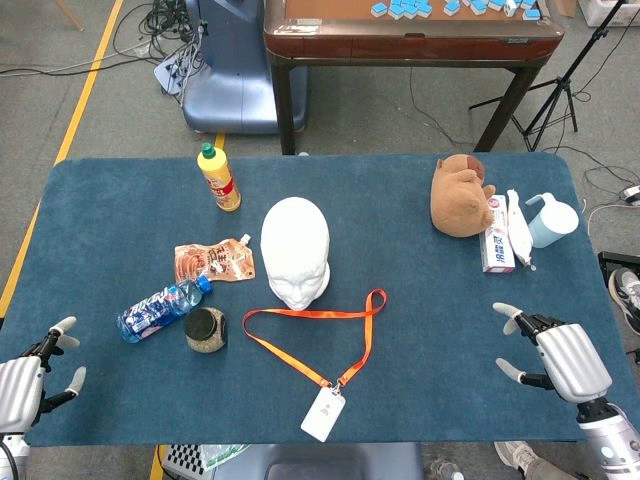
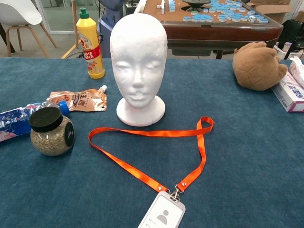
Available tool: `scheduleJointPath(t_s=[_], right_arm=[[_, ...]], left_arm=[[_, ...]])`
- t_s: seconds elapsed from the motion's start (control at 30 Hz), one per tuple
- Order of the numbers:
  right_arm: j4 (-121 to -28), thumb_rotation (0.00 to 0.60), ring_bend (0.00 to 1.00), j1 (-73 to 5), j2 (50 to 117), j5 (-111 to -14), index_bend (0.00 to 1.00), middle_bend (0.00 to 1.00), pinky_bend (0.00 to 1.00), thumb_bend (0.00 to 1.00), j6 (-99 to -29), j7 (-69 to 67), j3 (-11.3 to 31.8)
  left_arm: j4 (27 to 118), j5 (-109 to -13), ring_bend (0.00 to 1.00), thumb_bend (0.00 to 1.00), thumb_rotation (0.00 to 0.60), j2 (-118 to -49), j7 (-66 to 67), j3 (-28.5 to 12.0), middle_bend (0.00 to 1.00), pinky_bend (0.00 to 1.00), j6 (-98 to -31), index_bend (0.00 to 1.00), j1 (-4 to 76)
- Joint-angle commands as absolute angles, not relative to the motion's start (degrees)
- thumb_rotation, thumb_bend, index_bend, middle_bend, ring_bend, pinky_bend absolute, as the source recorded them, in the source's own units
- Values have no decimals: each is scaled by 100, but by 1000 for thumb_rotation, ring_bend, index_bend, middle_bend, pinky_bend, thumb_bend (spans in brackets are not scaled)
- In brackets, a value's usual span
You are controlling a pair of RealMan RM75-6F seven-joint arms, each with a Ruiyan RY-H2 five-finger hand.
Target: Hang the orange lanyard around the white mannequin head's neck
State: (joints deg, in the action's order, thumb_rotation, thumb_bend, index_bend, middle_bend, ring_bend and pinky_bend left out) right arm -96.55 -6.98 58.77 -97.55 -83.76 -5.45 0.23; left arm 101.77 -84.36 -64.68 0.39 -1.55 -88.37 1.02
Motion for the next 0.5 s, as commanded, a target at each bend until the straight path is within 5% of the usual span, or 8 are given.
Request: scheduleJointPath(t_s=[0.03,0.5], right_arm=[[-9666,600,471,-692,5870,-9712,222,464,573,216,-8393,-541,33],[-9908,600,470,-667,5684,-9532,222,464,573,216,-8647,-332,221]], left_arm=[[10170,-8442,378,326,600,-6448,-21,-151,372,483,-8796,175,113],[9715,-9089,375,327,600,-6046,-1092,43,329,476,-8399,175,384]])
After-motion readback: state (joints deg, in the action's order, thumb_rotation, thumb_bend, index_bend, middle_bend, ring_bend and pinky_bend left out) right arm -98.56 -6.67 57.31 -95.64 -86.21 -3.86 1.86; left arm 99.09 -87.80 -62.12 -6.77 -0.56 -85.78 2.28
